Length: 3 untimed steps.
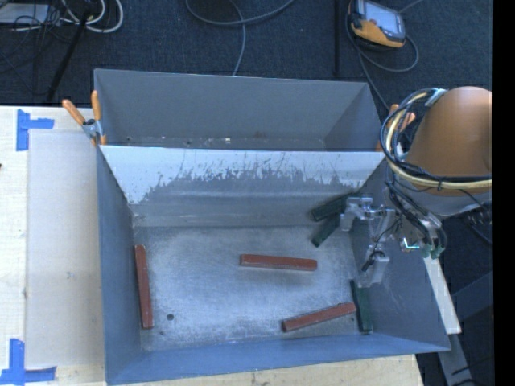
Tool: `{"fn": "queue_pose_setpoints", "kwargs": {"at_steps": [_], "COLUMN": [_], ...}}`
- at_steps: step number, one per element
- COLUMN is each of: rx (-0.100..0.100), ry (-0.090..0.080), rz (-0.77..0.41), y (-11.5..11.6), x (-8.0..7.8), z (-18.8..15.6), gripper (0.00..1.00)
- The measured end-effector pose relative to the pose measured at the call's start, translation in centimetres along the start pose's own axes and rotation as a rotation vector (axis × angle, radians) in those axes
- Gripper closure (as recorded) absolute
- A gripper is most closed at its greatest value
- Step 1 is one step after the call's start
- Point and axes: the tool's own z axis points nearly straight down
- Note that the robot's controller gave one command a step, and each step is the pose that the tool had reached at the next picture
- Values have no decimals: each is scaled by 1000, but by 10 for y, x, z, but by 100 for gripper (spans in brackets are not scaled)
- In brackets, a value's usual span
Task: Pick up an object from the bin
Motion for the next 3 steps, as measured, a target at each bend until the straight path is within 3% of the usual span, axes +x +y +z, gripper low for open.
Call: {"fn": "queue_pose_setpoints", "kwargs": {"at_steps": [1, 2, 3], "rx": [0, 0, 2], "ry": [1, -11, -10], "rz": [60, -84, -85], "y": [-2, 41, 40], "x": [-4, -64, -63], "z": [126, 166, 164], "gripper": [0, 0, 100]}}
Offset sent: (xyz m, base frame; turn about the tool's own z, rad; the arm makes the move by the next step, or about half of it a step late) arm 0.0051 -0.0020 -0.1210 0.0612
